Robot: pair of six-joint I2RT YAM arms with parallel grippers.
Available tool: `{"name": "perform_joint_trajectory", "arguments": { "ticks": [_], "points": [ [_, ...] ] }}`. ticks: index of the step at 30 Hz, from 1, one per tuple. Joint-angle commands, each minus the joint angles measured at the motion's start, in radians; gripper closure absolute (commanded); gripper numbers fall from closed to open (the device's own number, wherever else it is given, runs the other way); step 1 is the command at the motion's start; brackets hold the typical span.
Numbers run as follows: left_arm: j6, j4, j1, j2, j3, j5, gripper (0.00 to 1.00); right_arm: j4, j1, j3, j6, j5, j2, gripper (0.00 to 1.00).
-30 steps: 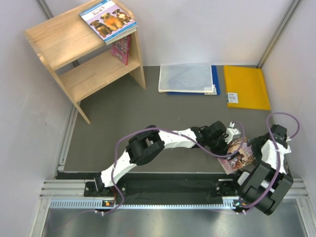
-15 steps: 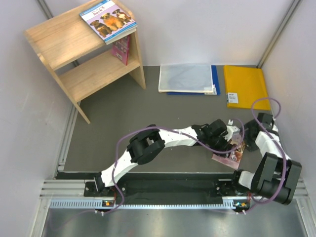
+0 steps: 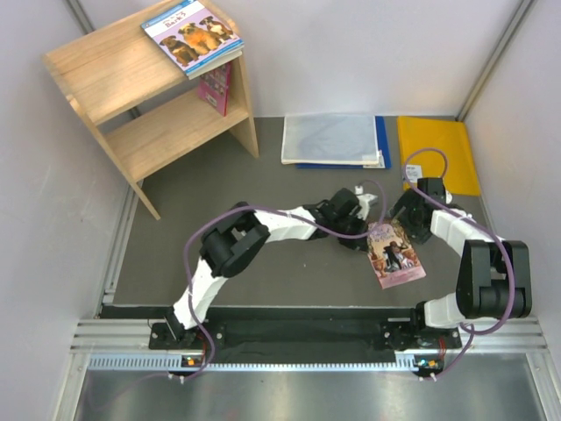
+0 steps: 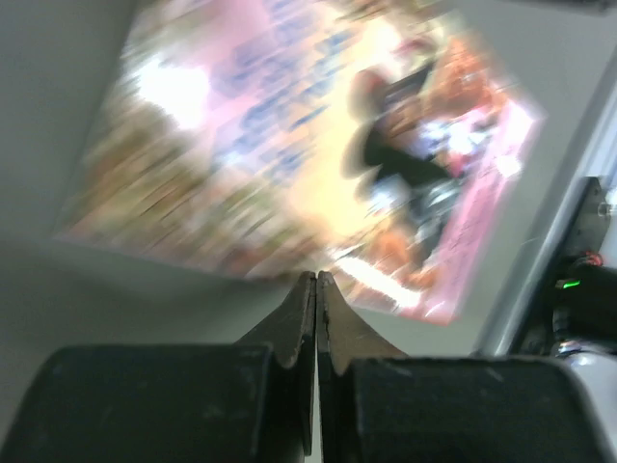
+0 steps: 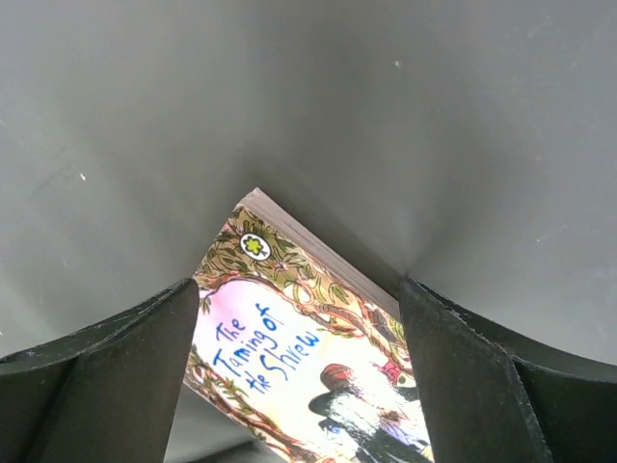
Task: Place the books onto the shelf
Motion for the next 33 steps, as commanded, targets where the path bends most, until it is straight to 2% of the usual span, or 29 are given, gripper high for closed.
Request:
{"name": "perform_joint_trajectory", "arguments": {
  "ticks": [1,5,7,12,16,19,22,27,33],
  "points": [
    [-0.007,-0.015,0.077,-0.155,-0.224,-0.129,0.99,-0.072,0.016,-0.022,-0.055,-0.029,0.024,0.15],
    [-0.060,0.039,0.104,-0.281,-0.410,-0.131,0.99,-0.124,0.016,-0.007,-0.119,0.005,0.006,0.15],
    [-0.081,0.080,0.106,-0.297,-0.439,-0.131,1.00,-0.158,0.016,0.007,-0.154,0.016,0.001,0.15],
    [-0.136,0.142,0.103,-0.263,-0.426,-0.075,1.00,-0.236,0.018,0.016,-0.226,0.029,-0.002,0.14],
    [-0.150,0.128,0.100,-0.205,-0.338,-0.045,1.00,-0.264,0.019,-0.006,-0.257,-0.004,-0.025,0.14],
    [-0.162,0.117,0.097,-0.171,-0.298,-0.042,1.00,-0.264,0.019,-0.030,-0.271,-0.066,-0.045,0.14],
    [-0.181,0.125,0.098,-0.144,-0.281,-0.045,1.00,-0.249,0.071,-0.050,-0.260,-0.125,-0.053,0.15],
    [-0.190,0.137,0.098,-0.111,-0.263,-0.042,1.00,-0.177,0.127,-0.067,-0.248,-0.312,-0.039,0.25],
    [-0.178,0.107,0.113,-0.098,-0.234,-0.065,1.00,-0.098,0.168,-0.079,-0.268,-0.490,-0.033,0.27]
  ]
}}
